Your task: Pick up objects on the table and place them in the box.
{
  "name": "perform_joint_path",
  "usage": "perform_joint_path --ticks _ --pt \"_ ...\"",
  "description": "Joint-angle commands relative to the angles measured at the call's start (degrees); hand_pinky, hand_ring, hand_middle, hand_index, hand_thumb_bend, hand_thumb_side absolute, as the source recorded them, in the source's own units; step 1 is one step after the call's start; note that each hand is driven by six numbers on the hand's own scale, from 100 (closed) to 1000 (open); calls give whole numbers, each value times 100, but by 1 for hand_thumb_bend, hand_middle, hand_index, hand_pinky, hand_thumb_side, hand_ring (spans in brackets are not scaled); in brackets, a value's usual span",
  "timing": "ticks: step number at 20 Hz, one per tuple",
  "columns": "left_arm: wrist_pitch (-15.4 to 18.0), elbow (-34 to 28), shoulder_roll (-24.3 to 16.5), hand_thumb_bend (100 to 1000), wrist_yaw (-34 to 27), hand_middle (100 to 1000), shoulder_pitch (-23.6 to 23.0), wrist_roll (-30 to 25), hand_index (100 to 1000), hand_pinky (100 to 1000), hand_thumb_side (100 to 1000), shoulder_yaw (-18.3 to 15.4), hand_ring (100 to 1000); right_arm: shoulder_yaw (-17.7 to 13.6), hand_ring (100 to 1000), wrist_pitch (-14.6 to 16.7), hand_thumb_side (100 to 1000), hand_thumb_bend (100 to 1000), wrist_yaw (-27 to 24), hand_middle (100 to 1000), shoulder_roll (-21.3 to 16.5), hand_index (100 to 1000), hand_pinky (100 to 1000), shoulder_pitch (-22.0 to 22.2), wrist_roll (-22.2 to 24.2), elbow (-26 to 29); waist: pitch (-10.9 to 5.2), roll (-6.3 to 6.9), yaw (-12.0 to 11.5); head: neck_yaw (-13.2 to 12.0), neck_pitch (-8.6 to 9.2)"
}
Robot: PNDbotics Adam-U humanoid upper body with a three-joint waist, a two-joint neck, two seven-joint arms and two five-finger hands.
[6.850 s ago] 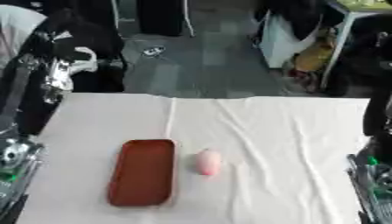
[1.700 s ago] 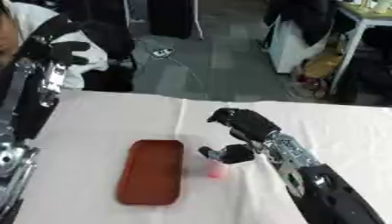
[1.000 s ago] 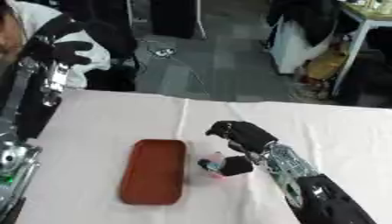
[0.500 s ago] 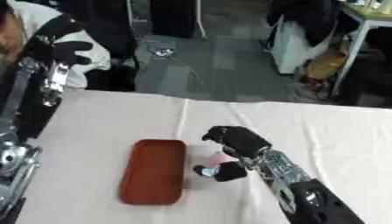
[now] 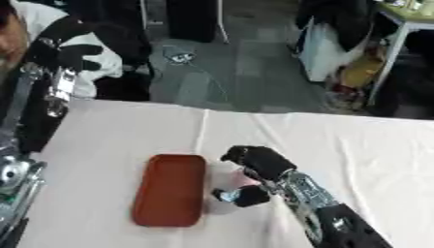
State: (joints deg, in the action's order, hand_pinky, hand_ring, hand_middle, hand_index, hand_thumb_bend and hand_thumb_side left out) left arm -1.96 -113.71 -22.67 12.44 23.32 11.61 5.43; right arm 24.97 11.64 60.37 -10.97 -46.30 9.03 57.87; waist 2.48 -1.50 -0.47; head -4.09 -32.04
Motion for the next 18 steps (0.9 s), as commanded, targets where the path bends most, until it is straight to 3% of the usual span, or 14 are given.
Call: perform_joint_path --ticks 1,11,18 --pt "9 -88 -64 100 30 860 110 -13 968 703 828 -10 731 -115 815 15 820 474 147 848 61 916 730 -51 -123 -105 -67 25 -10 -25 89" --pt "14 -88 -57 100 29 860 113 -11 968 702 828 -12 730 -436 820 -64 742 511 829 876 249 934 743 -146 -822 -619 -61 34 -7 -56 92" --pt "16 -88 -48 100 31 860 118 -8 968 703 828 -15 731 -696 805 -323 720 468 757 872 355 943 708 -239 -1237 -784 -60 39 -7 -53 101"
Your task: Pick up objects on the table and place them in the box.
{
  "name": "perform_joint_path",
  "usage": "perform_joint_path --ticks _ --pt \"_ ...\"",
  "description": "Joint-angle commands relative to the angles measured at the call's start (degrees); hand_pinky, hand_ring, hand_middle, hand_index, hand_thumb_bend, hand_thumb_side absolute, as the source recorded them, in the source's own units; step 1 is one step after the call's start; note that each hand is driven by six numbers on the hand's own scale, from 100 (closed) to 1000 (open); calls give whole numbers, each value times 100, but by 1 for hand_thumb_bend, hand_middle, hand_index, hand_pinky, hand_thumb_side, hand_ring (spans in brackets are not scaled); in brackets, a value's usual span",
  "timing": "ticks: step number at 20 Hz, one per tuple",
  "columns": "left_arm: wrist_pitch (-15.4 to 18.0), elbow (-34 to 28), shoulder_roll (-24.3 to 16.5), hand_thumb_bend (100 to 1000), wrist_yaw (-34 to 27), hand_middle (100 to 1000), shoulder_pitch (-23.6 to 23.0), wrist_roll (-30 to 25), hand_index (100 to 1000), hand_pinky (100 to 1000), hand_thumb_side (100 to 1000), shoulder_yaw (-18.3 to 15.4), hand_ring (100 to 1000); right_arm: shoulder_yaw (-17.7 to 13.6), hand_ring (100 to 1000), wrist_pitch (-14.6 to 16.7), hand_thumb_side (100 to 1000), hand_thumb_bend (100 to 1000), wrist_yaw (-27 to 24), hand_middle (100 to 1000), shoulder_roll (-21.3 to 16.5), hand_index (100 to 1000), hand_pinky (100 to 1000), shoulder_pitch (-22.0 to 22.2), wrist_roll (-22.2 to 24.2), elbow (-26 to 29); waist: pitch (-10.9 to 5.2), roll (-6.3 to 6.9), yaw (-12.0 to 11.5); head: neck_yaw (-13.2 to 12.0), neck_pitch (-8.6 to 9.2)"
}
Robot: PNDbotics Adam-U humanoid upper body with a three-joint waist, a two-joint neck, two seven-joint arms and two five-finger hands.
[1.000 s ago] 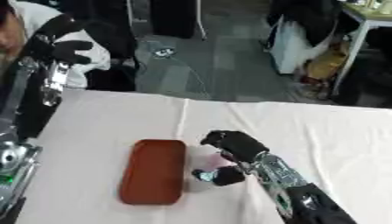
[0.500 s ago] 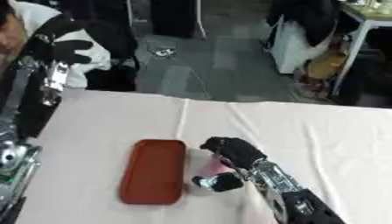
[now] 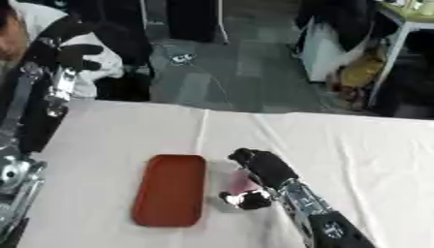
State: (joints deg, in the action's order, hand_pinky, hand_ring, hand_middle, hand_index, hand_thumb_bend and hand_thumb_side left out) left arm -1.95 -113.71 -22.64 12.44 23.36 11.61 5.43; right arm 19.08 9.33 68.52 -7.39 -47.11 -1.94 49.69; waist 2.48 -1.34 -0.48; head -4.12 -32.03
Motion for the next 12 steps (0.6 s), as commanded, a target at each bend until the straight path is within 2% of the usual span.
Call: perform_joint_path --ticks 1,6,12 --pt "16 -88 -50 100 32 860 115 -8 968 703 828 -15 731 -116 805 -127 715 486 -89 872 1 943 708 -162 -175 27 -60 23 -8 -50 101" --pt "23 -88 -48 100 29 860 122 -11 968 703 828 -12 731 -193 802 -287 717 476 -201 873 8 945 701 -209 -266 -73 -57 26 -9 -56 128" --pt "32 -88 -29 100 29 860 151 -8 968 703 829 -15 731 -332 815 -341 736 475 0 892 35 948 722 -233 -327 -453 -22 36 -25 -45 177"
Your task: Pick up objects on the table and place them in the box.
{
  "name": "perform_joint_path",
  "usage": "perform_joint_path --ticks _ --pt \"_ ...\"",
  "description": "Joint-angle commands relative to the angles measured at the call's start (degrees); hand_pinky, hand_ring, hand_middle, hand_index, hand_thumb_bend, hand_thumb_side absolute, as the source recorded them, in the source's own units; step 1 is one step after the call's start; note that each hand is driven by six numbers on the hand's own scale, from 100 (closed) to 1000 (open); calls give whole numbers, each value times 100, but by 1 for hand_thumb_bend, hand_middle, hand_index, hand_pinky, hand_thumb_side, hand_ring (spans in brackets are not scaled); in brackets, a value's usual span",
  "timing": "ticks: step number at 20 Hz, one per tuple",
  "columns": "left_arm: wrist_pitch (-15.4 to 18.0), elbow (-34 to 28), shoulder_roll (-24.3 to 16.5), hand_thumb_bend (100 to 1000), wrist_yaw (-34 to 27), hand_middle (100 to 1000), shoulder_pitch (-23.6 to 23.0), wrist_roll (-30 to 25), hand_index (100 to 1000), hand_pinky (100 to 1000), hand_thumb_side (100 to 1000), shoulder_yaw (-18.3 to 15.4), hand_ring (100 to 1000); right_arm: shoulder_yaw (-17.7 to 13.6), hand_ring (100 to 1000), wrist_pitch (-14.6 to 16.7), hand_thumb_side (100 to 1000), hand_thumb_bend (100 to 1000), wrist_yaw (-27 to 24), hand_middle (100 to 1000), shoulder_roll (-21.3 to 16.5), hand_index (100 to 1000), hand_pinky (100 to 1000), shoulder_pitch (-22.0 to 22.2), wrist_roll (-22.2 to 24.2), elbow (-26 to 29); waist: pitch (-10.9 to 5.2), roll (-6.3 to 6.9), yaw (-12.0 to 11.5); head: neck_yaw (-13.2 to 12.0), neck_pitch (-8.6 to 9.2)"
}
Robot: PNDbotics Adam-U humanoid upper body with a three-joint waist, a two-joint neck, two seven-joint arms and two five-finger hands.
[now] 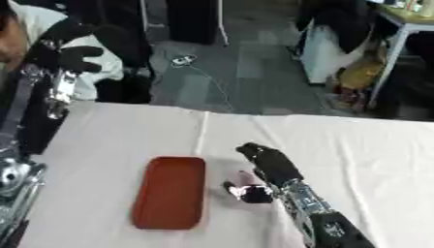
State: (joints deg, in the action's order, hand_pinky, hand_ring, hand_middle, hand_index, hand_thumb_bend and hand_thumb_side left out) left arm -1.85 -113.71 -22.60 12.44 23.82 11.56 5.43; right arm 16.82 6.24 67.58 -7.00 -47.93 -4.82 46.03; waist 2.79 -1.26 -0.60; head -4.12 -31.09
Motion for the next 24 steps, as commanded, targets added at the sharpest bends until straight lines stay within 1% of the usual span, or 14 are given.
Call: perform_joint_path --ticks 1,5,7,9,10,11,12,13,14,15,16,18,21,24 --pt "25 -88 -28 100 29 860 111 -2 968 703 829 -16 731 -155 815 -47 736 475 155 892 -5 948 722 -161 -59 -182 -46 30 -18 -43 92" --pt "32 -88 -14 100 28 860 130 6 968 702 829 -21 731 -365 820 -123 745 470 416 898 2 953 725 -200 -155 -581 -21 36 -29 -50 125" --pt "35 -88 -9 100 27 860 136 8 968 702 829 -22 731 -443 815 -123 746 465 530 897 6 953 684 -217 -207 -737 -12 40 -31 -54 140" --pt "35 -88 -7 100 25 860 138 9 968 702 829 -22 730 -505 679 -113 707 471 594 808 13 902 355 -230 -299 -819 -3 43 -31 -59 149" --pt "35 -88 -6 100 25 860 139 9 968 702 829 -23 730 -533 455 -106 592 471 592 605 22 787 100 -236 -423 -810 0 45 -31 -61 151" --pt "35 -88 -5 100 25 860 141 11 968 702 829 -24 730 -550 455 -76 592 471 550 605 32 787 100 -233 -634 -775 2 46 -32 -63 152" --pt "35 -88 -5 100 25 860 141 12 968 702 829 -25 730 -552 215 -32 470 420 491 354 39 583 100 -228 -841 -757 3 46 -33 -63 148" --pt "34 -88 -5 100 26 860 141 12 967 702 829 -25 730 -552 139 36 454 322 390 253 45 497 100 -220 -1056 -734 3 45 -33 -65 144" --pt "34 -88 -6 100 26 860 141 12 967 702 829 -24 730 -539 100 114 489 115 288 100 45 361 100 -216 -1263 -711 2 44 -33 -67 143" --pt "34 -88 -7 100 26 860 141 11 967 702 829 -23 730 -508 100 219 511 100 197 100 36 280 100 -208 -1530 -641 1 41 -34 -73 142" --pt "33 -88 -9 100 26 860 142 9 967 702 829 -21 730 -456 100 335 456 100 146 100 22 196 100 -194 -1779 -574 -1 38 -36 -75 140" --pt "33 -88 -12 100 26 860 140 6 967 702 829 -19 730 -362 100 552 345 100 110 100 -1 159 100 -172 -2076 -495 -7 34 -37 -78 133" --pt "32 -88 -14 100 25 860 138 0 967 702 829 -17 730 -281 100 816 326 100 -121 100 -8 129 100 -161 -2153 -349 -18 31 -38 -82 134" --pt "29 -88 -19 100 24 860 131 -9 967 702 829 -14 730 -166 100 962 330 100 -667 100 -68 123 100 -164 -1946 -18 -30 24 -35 -91 132"
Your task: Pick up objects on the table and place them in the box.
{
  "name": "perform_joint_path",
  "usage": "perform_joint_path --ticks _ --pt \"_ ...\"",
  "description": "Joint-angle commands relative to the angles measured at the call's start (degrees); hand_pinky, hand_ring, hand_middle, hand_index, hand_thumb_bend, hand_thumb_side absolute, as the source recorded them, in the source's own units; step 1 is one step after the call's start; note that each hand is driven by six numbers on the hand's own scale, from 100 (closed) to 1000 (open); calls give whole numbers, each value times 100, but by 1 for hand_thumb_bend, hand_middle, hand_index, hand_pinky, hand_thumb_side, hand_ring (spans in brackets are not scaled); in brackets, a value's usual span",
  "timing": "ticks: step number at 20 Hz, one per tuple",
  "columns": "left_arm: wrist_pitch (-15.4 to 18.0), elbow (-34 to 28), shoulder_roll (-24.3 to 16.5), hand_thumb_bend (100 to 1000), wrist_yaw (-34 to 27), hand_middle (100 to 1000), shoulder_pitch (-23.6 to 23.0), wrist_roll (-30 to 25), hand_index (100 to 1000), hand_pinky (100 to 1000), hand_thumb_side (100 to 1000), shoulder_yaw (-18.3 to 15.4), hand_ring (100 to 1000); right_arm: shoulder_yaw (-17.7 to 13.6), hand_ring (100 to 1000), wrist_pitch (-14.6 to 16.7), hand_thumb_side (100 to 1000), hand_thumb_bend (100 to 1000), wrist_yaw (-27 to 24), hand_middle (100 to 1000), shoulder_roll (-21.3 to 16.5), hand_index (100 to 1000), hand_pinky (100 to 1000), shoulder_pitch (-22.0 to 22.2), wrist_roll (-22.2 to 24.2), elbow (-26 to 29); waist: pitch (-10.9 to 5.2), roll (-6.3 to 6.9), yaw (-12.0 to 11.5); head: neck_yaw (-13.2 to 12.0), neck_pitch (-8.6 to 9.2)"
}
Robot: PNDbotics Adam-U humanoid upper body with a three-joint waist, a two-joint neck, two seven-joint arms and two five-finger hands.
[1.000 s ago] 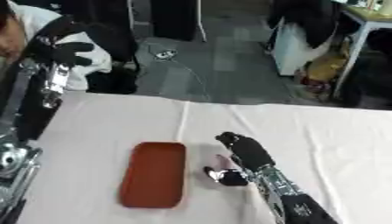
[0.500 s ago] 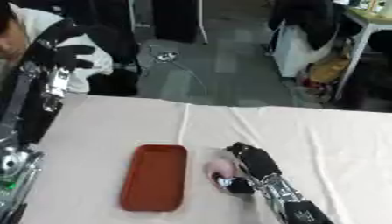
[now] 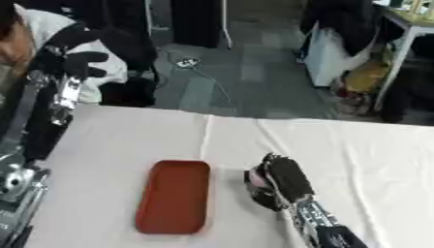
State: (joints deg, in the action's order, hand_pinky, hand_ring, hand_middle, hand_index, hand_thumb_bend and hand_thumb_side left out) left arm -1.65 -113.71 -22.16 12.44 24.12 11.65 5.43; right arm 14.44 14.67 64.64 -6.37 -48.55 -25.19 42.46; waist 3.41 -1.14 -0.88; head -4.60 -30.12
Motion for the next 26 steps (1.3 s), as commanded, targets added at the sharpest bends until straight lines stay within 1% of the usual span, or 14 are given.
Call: perform_joint_path --ticks 1,6,9,14,18,26 --pt "7 -88 -67 100 25 860 97 -23 967 702 829 -12 730 125 100 127 327 100 -580 100 -169 123 100 -115 190 513 -97 8 -5 -48 31" --pt "0 -88 -86 100 23 860 74 -35 967 701 829 -7 730 464 100 -73 314 100 -1514 100 -385 123 100 -177 801 1533 -120 -4 5 -57 13" --pt "-6 -88 -94 100 16 860 63 -45 967 701 829 -1 730 679 100 -240 323 100 -1953 100 -427 123 100 -225 1193 2102 -128 -5 7 -35 9" --pt "-6 -88 -93 100 8 860 69 -63 967 701 829 11 730 958 100 -448 333 100 -2511 100 -386 126 100 -257 1646 2733 -133 -9 -3 -5 17" --pt "4 -88 -82 100 8 860 93 -70 967 703 828 14 731 1111 100 -497 343 100 -2676 100 -286 127 100 -269 1849 2927 -134 -16 -28 3 16" --pt "20 -88 -69 100 8 860 115 -77 966 703 828 22 731 1232 100 -427 365 100 -2634 100 42 131 100 -182 1904 2823 -124 -10 -48 38 5"
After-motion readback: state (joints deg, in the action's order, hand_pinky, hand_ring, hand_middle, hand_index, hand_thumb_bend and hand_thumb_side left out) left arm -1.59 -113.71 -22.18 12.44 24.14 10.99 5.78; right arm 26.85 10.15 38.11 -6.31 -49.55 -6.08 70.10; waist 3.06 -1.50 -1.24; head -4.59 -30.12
